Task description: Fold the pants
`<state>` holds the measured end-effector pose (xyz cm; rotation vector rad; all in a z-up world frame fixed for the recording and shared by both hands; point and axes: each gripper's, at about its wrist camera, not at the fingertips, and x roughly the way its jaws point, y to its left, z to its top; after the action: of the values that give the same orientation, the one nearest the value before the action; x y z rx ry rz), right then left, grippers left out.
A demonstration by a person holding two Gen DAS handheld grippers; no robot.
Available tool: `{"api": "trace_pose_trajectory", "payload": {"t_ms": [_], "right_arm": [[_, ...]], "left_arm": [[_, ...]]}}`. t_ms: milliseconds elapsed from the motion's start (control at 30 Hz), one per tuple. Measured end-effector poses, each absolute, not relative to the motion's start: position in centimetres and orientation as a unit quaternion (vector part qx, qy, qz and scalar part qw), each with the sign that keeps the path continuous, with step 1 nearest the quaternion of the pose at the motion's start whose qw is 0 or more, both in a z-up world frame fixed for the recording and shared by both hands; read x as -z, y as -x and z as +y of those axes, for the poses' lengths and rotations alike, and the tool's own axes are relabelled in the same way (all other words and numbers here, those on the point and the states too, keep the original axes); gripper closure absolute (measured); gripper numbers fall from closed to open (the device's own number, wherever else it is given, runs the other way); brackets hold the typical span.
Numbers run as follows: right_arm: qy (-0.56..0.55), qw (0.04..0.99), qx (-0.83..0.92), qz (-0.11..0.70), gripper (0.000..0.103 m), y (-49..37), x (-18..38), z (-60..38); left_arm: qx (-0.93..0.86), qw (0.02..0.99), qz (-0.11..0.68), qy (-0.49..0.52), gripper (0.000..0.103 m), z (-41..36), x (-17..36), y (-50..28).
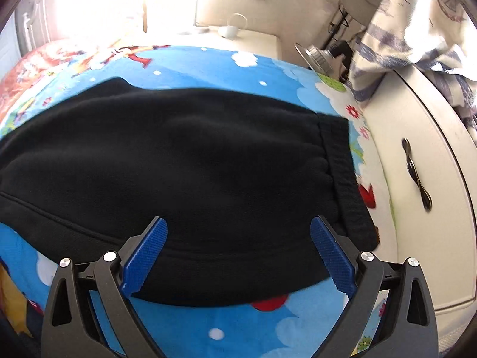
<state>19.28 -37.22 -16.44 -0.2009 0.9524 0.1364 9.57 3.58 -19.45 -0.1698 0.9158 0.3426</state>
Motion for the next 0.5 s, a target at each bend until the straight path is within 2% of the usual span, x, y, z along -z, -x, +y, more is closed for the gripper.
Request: {"api": "trace_pose_trajectory", "payload": {"t_ms": [67, 200, 333, 433, 500], "right_arm": [[0.098, 0.884, -0.110, 0.444, 0.009, -20.5, 14.8, -33.5], [0.111, 0.863, -0.223, 0.439, 0.011, -23.4, 14.1, -23.5], [0.154, 0.851, -0.255, 0.433, 0.011, -26.6, 16.4, -14.1], [0.163, 0.844, -0.225, 0.458, 0.018, -29.7, 19.1, -10.8], [0.175, 0.839, -0.205, 0.473, 0.016, -30.4, 20.5, -9.9]], "left_arm": [[-0.164, 0.880, 0.437, 0.084, 0.047, 4.0, 19.7, -9.6], [-0.161, 0.884, 0.432, 0.084, 0.053, 4.5, 20.0, -8.9], [-0.167, 0.881, 0.436, 0.078, 0.058, 4.4, 20.0, -8.1], [-0.155, 0.880, 0.442, 0.075, 0.061, 3.2, 19.5, -8.0], [-0.148, 0.876, 0.453, 0.074, 0.061, 2.9, 19.5, -8.2]]}}
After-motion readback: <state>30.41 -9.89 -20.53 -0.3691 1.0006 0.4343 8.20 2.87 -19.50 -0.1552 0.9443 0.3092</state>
